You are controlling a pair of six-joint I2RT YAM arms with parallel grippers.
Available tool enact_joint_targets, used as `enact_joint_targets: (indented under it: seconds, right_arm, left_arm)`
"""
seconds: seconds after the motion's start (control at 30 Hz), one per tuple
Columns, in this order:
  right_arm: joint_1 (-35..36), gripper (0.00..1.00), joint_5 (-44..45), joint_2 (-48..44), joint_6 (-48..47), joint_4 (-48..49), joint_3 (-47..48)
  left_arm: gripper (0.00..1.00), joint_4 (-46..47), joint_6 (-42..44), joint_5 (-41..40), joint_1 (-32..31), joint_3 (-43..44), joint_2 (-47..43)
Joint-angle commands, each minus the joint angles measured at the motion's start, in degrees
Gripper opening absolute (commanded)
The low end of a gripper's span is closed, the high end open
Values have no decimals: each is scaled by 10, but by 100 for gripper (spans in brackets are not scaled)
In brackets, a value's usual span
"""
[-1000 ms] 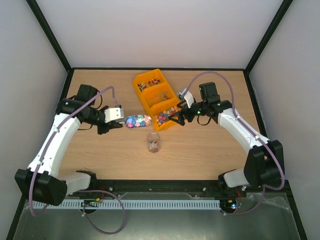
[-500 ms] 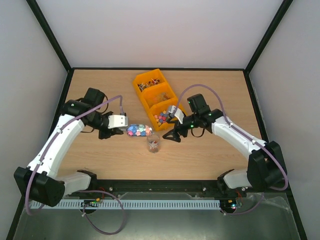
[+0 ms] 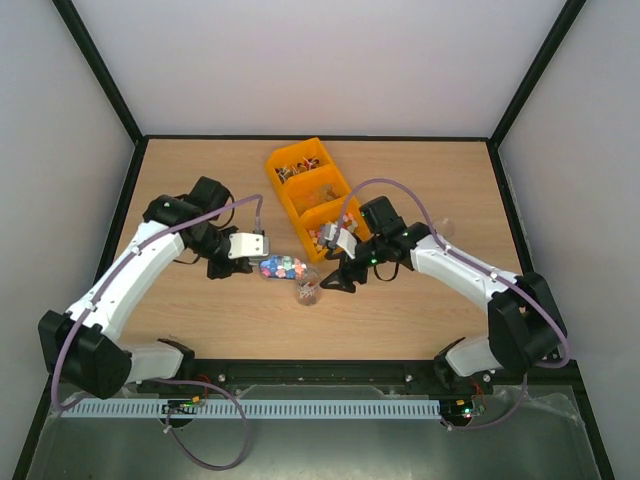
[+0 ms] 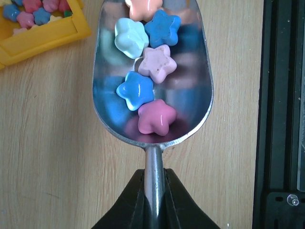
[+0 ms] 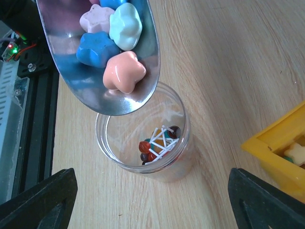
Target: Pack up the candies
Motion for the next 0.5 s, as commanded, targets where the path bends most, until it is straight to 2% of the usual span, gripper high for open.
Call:
enact_joint_targets:
  seconds: [0.0, 0.2, 0.37, 0.47]
  right_arm:
    - [7, 85, 2, 14, -9, 3, 6]
    - [14, 70, 5, 23, -4, 13, 10]
    - [17, 61, 8, 29, -3, 15, 14]
    - [19, 60, 9, 31, 0, 17, 17]
  left_arm:
    - [2, -4, -13, -12, -5, 9, 11]
    - [2, -11, -15, -33, -11, 19, 20]
    - [2, -14, -16, -42, -19, 25, 23]
    - [2, -15, -16, -53, -27, 27, 25]
